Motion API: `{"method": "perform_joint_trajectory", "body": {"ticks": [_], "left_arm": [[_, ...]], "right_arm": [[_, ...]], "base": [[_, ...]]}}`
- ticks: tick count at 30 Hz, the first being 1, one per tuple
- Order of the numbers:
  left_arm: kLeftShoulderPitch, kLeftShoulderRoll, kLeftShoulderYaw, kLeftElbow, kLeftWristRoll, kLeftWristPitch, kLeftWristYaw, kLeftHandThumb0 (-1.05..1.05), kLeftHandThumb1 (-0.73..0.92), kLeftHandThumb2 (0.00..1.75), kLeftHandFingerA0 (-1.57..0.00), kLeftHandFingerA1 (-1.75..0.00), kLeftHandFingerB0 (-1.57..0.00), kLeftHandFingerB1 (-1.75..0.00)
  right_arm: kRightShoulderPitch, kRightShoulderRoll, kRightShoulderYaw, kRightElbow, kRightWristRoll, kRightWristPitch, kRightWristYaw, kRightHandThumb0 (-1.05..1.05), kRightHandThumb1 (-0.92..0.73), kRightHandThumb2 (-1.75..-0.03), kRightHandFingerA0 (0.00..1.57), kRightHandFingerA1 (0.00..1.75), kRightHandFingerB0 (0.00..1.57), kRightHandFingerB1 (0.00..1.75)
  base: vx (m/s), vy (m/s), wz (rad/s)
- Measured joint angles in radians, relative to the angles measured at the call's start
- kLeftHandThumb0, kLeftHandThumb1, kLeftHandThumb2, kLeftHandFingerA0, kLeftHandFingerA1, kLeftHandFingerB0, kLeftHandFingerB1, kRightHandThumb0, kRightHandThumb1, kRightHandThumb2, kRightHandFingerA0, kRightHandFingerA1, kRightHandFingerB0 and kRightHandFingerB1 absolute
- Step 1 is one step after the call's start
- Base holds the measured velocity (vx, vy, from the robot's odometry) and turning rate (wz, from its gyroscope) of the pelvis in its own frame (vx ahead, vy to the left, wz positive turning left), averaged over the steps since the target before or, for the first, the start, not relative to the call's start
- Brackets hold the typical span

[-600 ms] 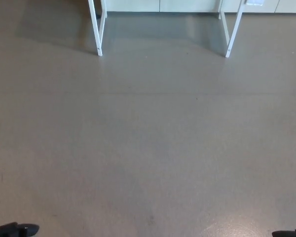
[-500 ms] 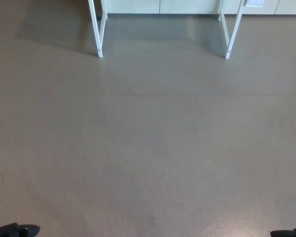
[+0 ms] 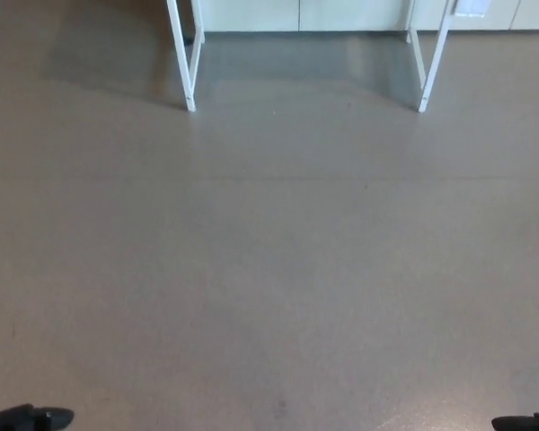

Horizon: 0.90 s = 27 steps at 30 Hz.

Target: The robot walk towards a table in front and then pushes a layer of a file tray back to its original position using its right hand

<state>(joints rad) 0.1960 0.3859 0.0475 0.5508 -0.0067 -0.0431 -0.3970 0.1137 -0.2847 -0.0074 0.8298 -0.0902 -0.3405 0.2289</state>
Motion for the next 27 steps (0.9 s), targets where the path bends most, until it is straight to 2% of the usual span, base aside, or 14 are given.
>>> {"method": "perform_joint_trajectory", "body": {"ticks": [10,11,12,13,14,27], "left_arm": [[0.003,0.016,0.007,0.010,0.001,-0.004,-0.004,-0.47,0.46,0.72,-0.57,-0.51,-0.38,-0.43],[0.005,0.016,0.006,0.009,0.001,-0.004,-0.005,-0.38,0.53,0.56,-0.64,-0.41,-0.44,-0.35],[0.008,0.016,0.006,0.009,0.001,-0.004,-0.005,-0.38,0.53,0.56,-0.63,-0.41,-0.44,-0.35],[0.011,0.016,0.006,0.008,0.001,-0.004,-0.005,-0.38,0.53,0.56,-0.63,-0.41,-0.44,-0.35],[0.014,0.016,0.006,0.008,0.001,-0.004,-0.005,-0.47,0.45,0.72,-0.58,-0.51,-0.37,-0.43],[0.018,0.006,0.003,-0.005,0.000,-0.015,-0.006,-0.47,0.45,0.72,-0.59,-0.51,-0.37,-0.43]], "right_arm": [[-0.002,0.016,0.010,0.026,-0.005,-0.013,-0.002,-0.26,-0.61,-0.58,0.81,0.49,0.54,0.42],[-0.002,0.016,0.010,0.024,-0.006,-0.015,-0.002,-0.25,-0.61,-0.58,0.81,0.49,0.54,0.42],[-0.002,0.016,0.011,0.023,-0.007,-0.016,-0.002,-0.25,-0.61,-0.58,0.80,0.49,0.53,0.42],[-0.002,0.016,0.011,0.023,-0.008,-0.017,-0.002,-0.25,-0.61,-0.58,0.80,0.49,0.53,0.42],[-0.003,0.016,0.012,0.023,-0.009,-0.018,-0.002,-0.25,-0.61,-0.58,0.80,0.49,0.54,0.42],[-0.007,-0.002,0.020,0.025,-0.018,-0.031,-0.008,-0.27,-0.62,-0.58,0.82,0.49,0.54,0.42]], "base": [[0.21,0.311,-0.04],[0.21,0.098,-0.01],[0.22,0.054,0.11],[0.22,0.019,0.09],[0.20,-0.015,0.14],[0.30,-0.157,0.11]]}}
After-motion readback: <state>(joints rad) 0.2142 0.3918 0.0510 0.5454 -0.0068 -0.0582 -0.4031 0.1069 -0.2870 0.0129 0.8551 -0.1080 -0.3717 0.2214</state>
